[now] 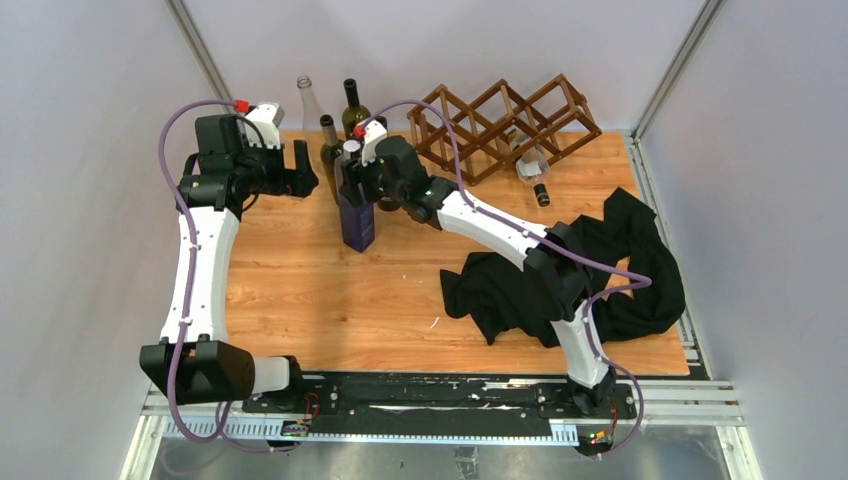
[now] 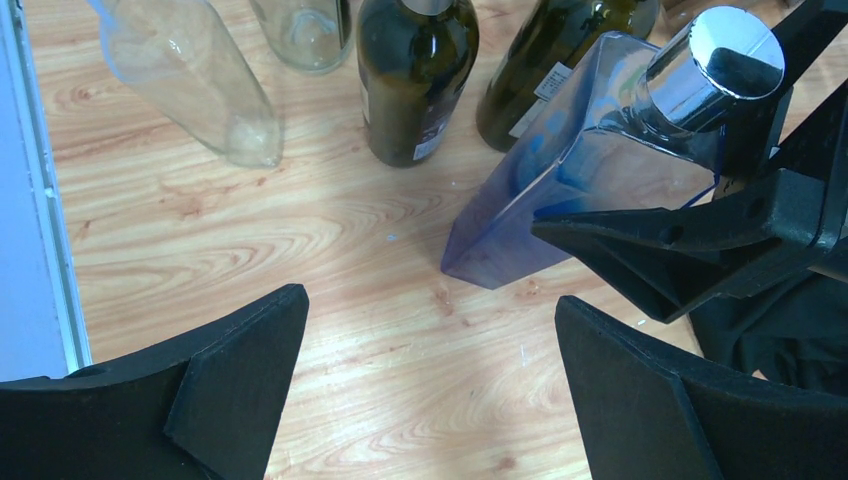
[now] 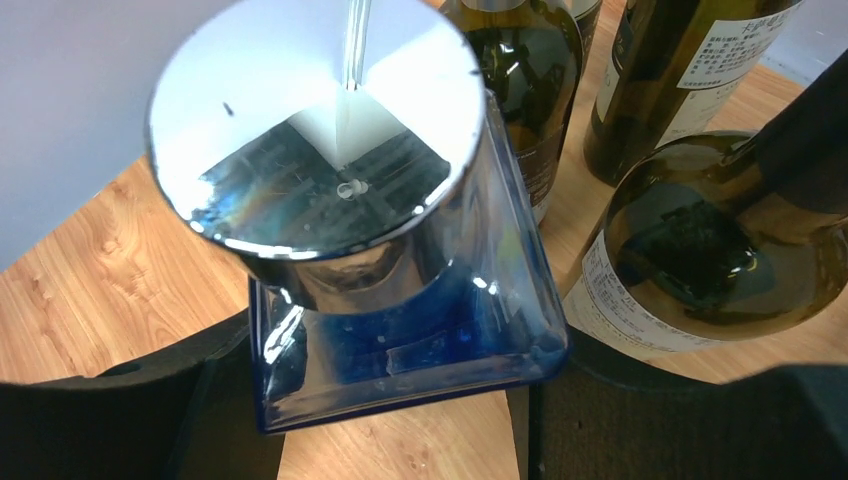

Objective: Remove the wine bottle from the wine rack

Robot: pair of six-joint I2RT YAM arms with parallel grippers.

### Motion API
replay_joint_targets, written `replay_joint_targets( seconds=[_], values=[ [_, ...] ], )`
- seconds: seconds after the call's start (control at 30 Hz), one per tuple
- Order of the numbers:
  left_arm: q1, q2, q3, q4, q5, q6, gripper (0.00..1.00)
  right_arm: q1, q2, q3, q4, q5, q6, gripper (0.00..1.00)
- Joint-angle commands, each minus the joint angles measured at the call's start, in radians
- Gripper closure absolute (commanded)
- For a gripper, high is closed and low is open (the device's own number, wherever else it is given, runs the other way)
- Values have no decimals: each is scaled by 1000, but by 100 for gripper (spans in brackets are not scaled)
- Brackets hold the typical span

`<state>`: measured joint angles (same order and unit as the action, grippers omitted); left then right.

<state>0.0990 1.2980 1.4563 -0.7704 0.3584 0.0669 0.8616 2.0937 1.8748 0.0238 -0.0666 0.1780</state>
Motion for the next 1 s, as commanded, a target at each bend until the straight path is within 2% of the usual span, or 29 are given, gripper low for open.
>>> replay_joint_targets(
  seconds=[0.0,0.03,0.07,0.17,0.2,0.27,0.37,0.47,0.73,0.87,0.97],
  values=[
    [8,-6,10,-17,6,-1,0,4,1,84,143,-13,24,100],
    [8,-7,12,-17,4,0,0,7,4,84,138,-18,11,100],
    [8,-9,13,-17,1,1,0,11,8,86,125,-24,-4,94],
    [8,-12,17,-17,3,0,0,27,21,117,60,-33,-57,63],
    [8,-12,18,-15,4,0,0,31,25,126,36,-32,-74,55],
    [7,-13,23,-17,2,1,0,38,24,127,10,-22,-96,43],
    [8,-18,24,-17,6,1,0,46,11,113,3,-17,-116,30],
    [8,-26,18,-17,11,2,0,56,0,113,-13,-15,-135,11],
    [8,-50,10,-10,28,24,0,70,-104,59,-70,1,-132,7],
    [8,-52,14,-10,23,31,0,66,-212,-32,-85,1,-132,6],
    [8,-49,32,-21,24,36,0,35,-328,-129,-117,-75,-96,5]
  ],
)
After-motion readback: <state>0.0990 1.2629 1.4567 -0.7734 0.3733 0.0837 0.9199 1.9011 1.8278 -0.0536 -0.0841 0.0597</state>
